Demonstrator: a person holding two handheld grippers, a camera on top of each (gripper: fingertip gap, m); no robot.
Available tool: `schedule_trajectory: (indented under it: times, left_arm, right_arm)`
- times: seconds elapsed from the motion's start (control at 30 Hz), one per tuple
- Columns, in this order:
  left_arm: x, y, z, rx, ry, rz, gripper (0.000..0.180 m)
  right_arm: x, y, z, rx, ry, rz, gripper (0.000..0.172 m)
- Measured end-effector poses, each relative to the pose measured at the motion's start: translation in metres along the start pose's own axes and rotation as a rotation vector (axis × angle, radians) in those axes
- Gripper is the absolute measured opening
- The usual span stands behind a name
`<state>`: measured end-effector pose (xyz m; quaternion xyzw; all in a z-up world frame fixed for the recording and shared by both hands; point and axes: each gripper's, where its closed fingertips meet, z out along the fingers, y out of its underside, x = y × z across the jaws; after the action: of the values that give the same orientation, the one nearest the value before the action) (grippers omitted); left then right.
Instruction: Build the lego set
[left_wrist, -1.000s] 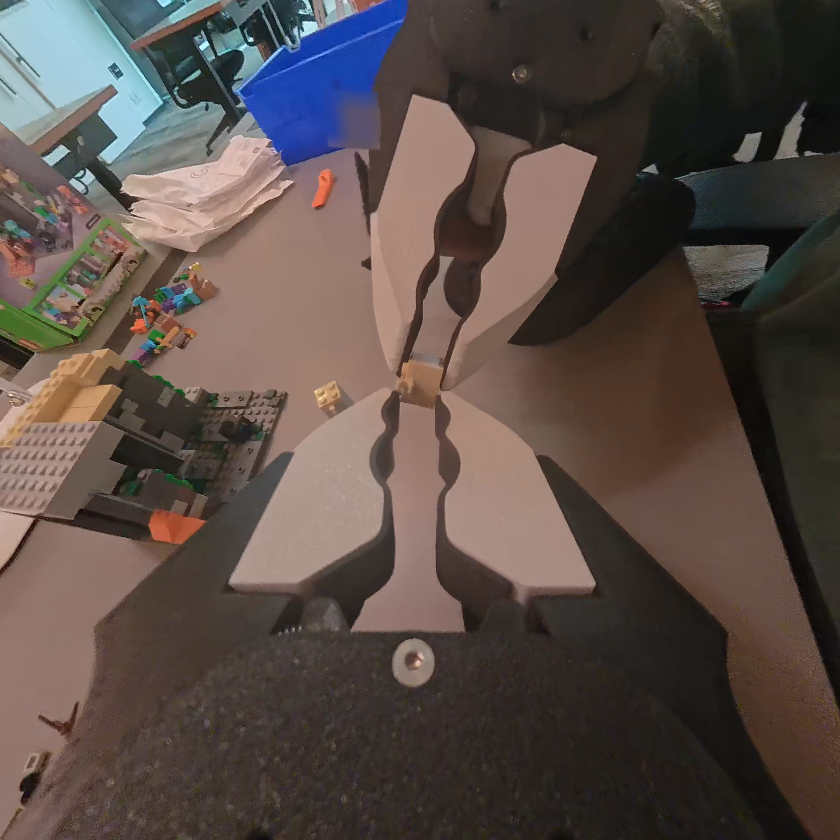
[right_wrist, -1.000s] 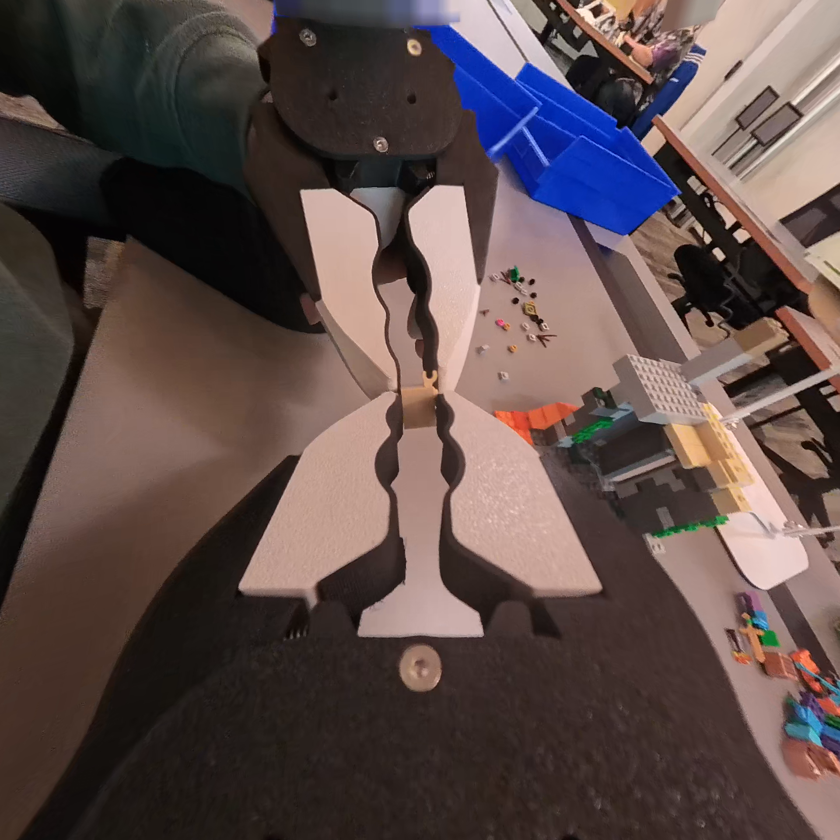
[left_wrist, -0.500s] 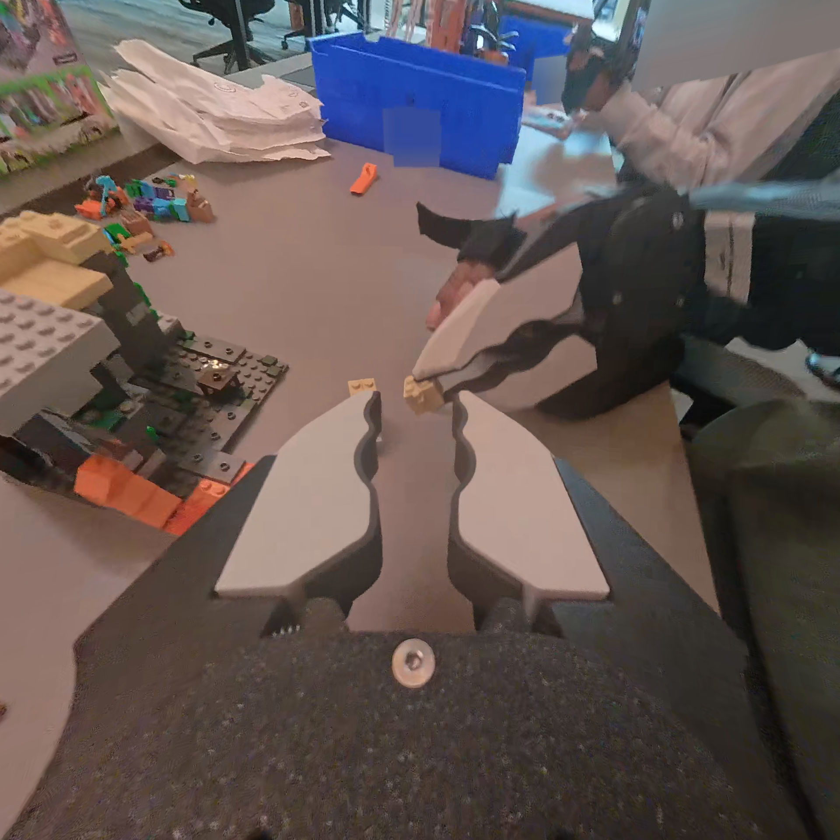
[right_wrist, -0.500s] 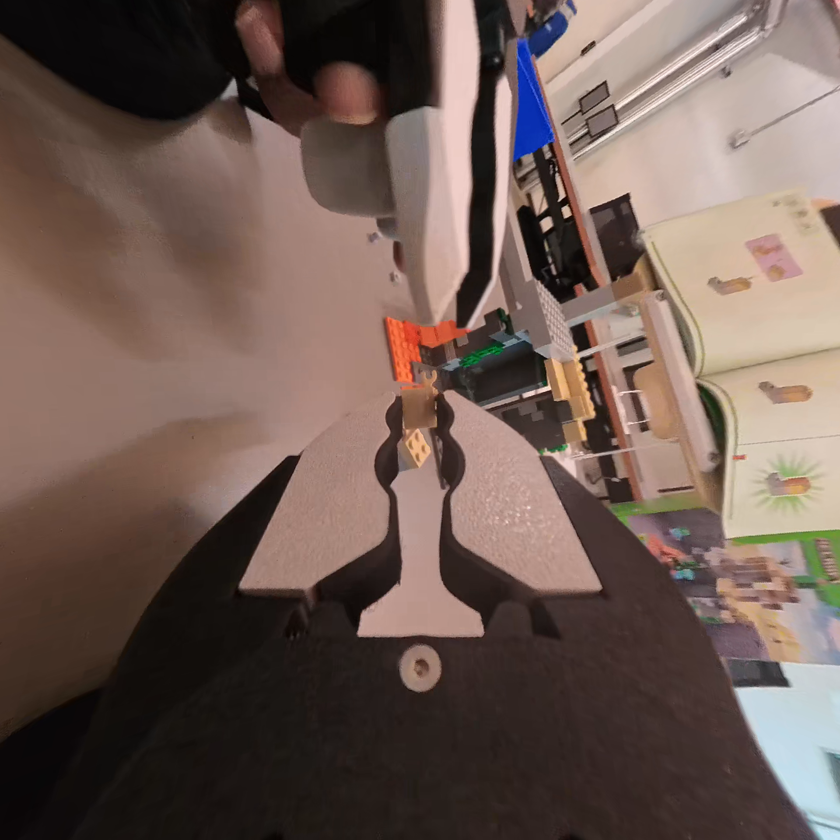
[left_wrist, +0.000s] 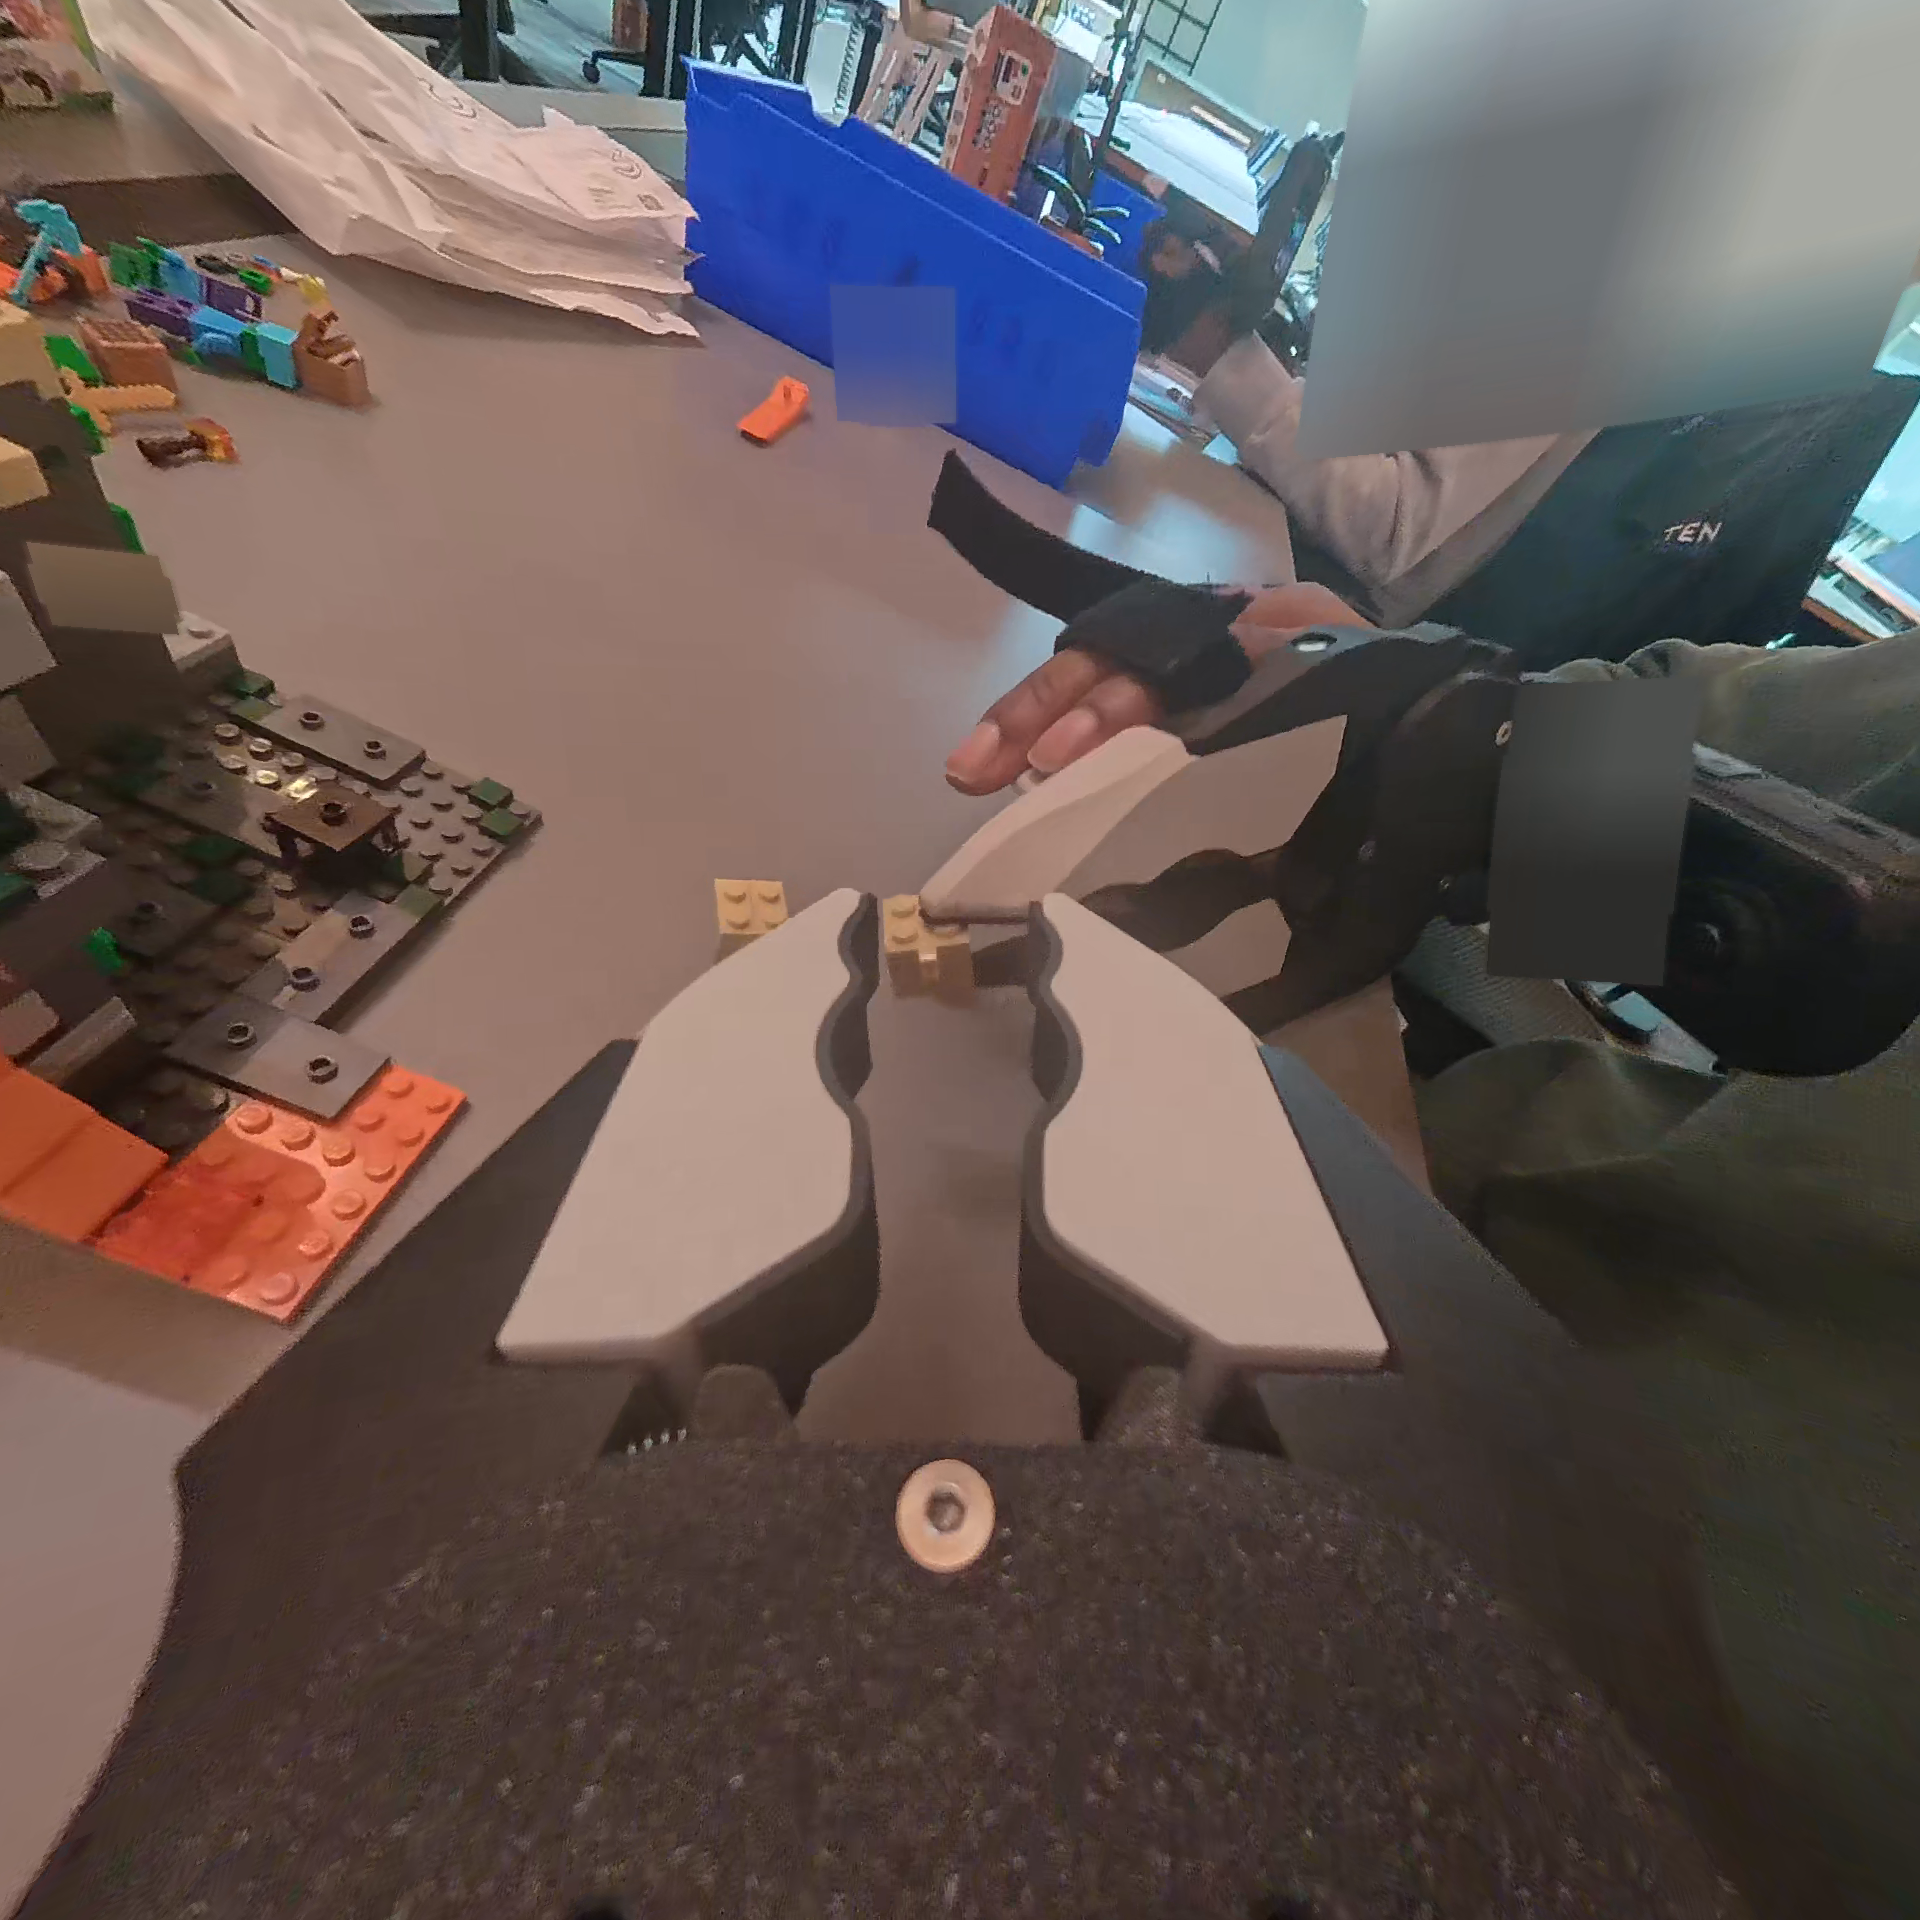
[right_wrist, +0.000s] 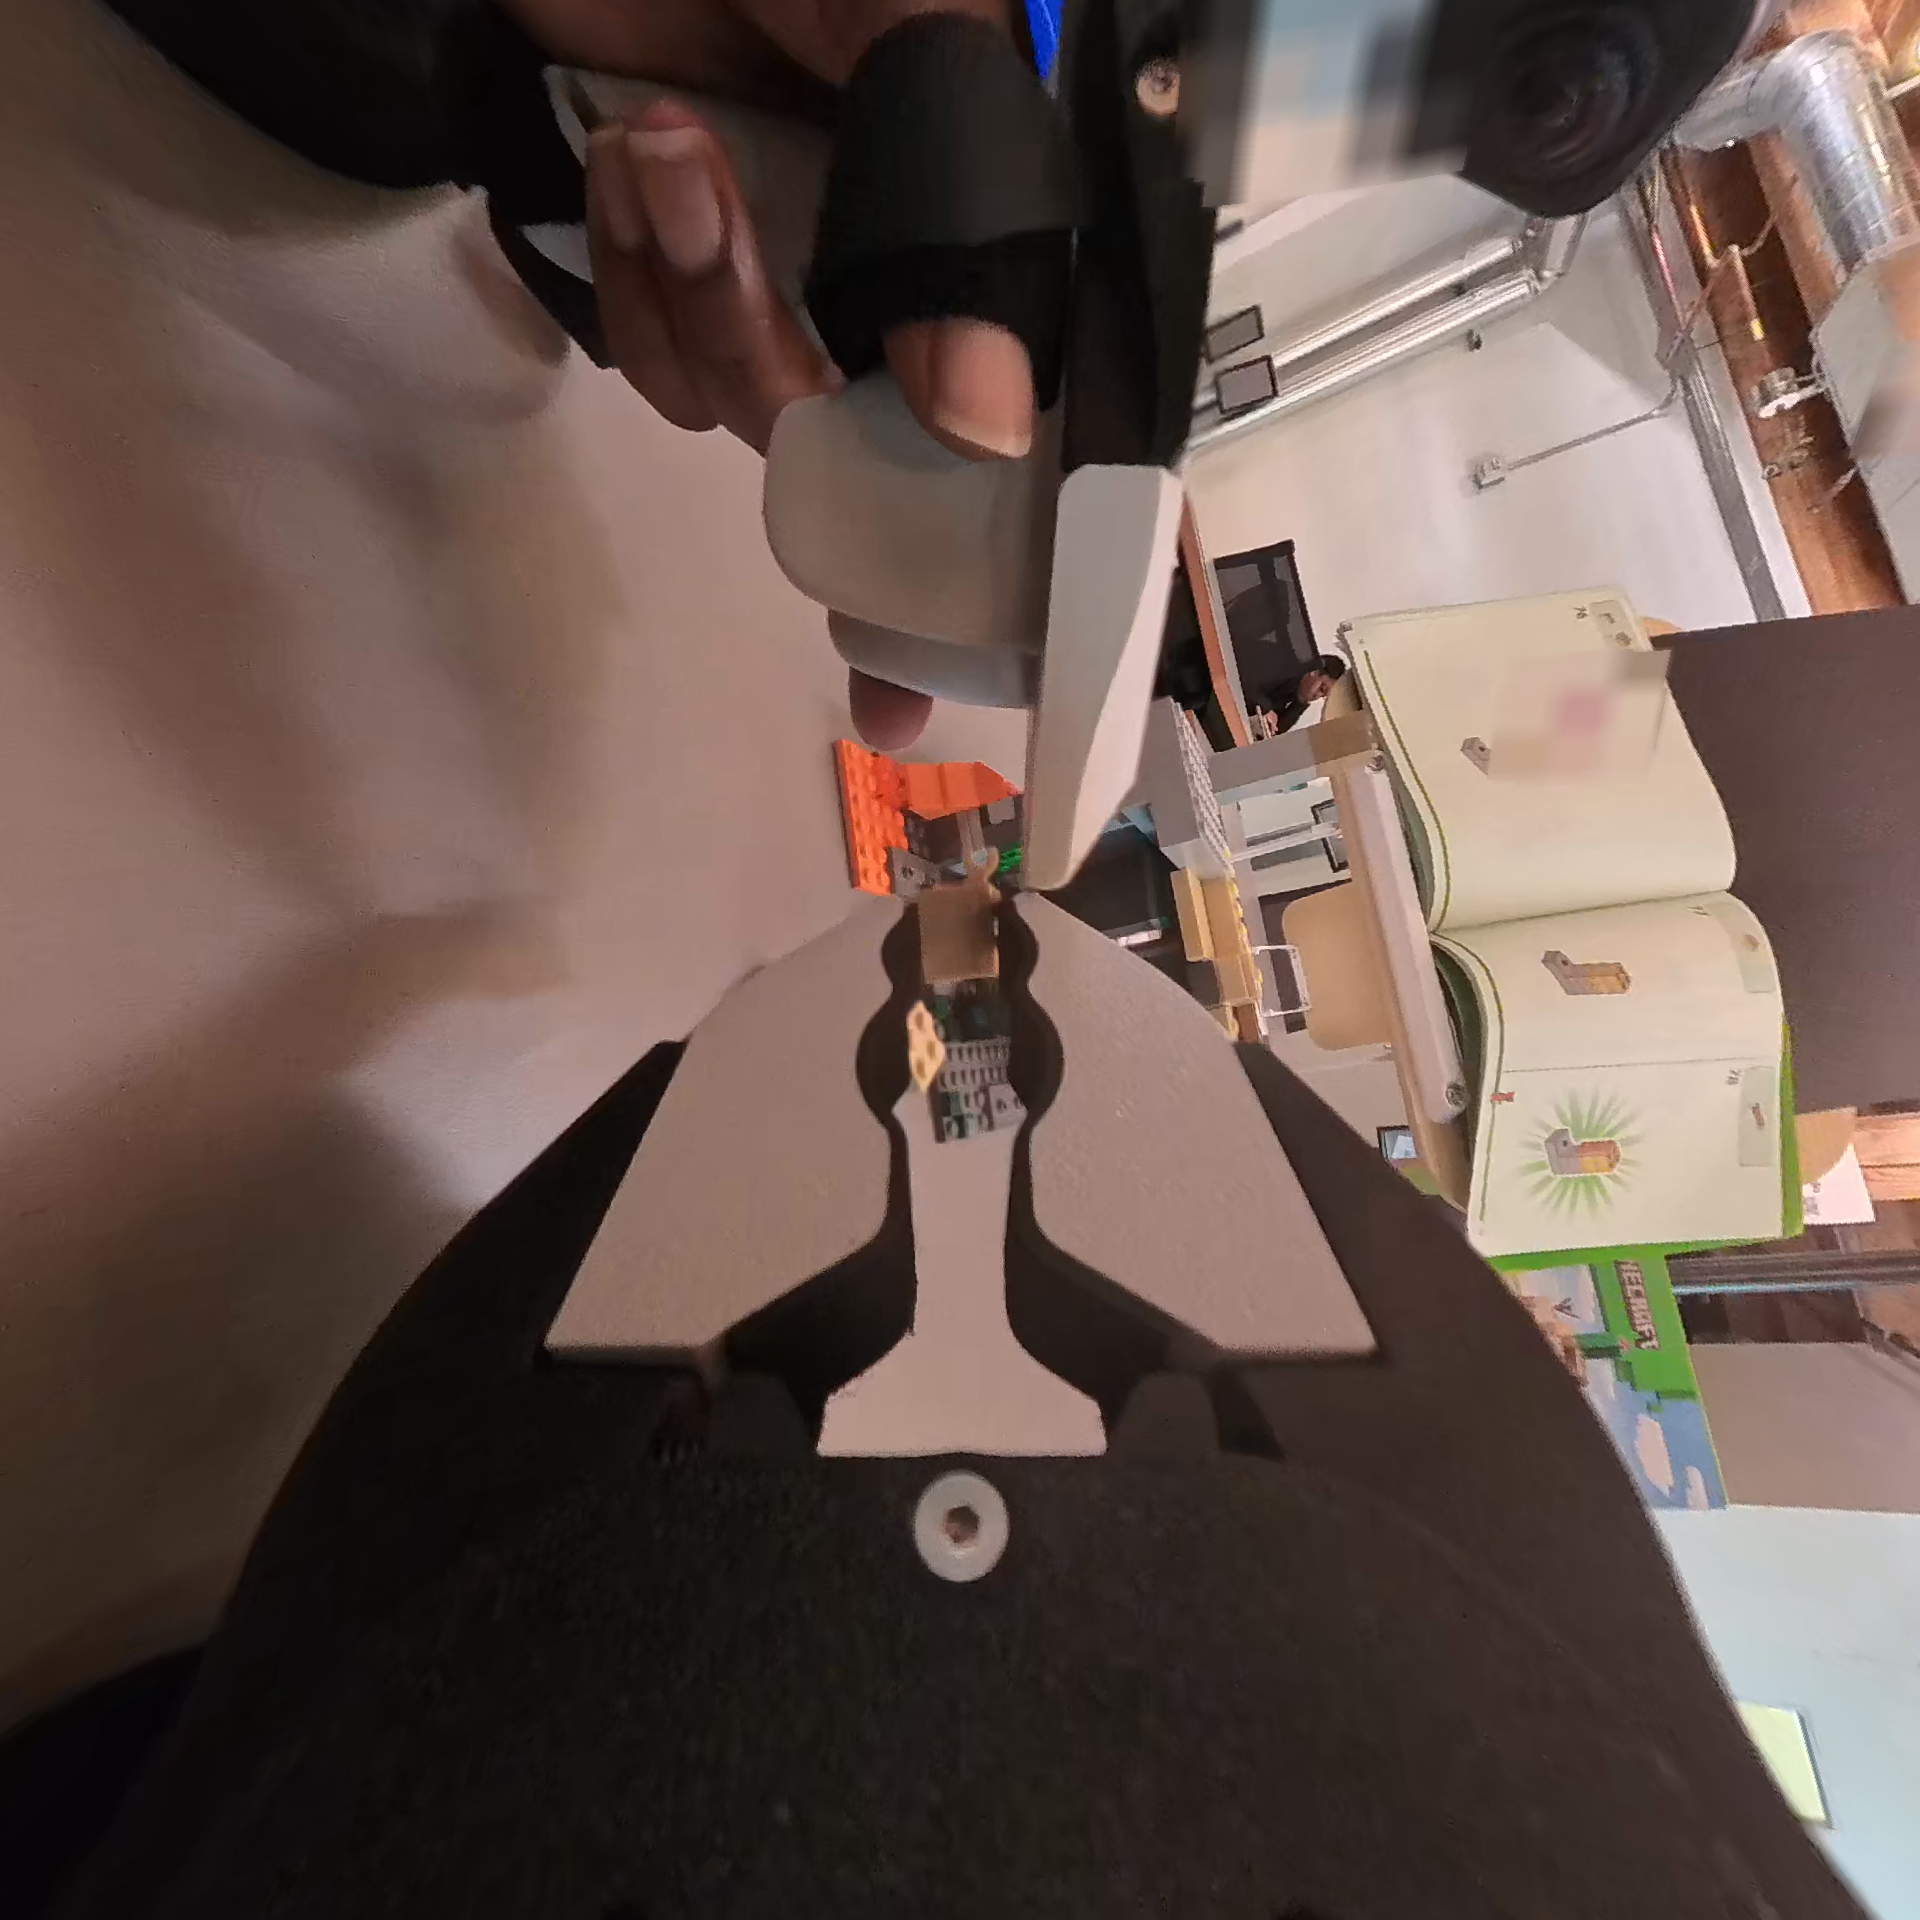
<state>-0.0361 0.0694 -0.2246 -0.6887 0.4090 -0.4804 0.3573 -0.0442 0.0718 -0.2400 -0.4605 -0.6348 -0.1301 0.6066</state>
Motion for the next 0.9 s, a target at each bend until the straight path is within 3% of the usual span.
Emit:
schedule_trajectory:
  times: [0.47, 0.73, 0.9]
  left_arm:
    - [0.0, 0.012, 0.005, -0.076, -0.034, 0.148, 0.017]
    - [-0.001, 0.023, -0.001, -0.106, -0.043, 0.443, 0.016]
    - [0.007, 0.026, 0.0, -0.108, -0.026, 0.52, 0.016]
  right_arm:
    - [0.001, -0.007, -0.003, 0.054, -0.007, 0.068, 0.014]
    - [-0.006, -0.005, -0.009, 0.157, -0.358, 0.613, 0.019]
    - [-0.016, -0.008, -0.008, 0.157, -0.533, 0.695, 0.022]
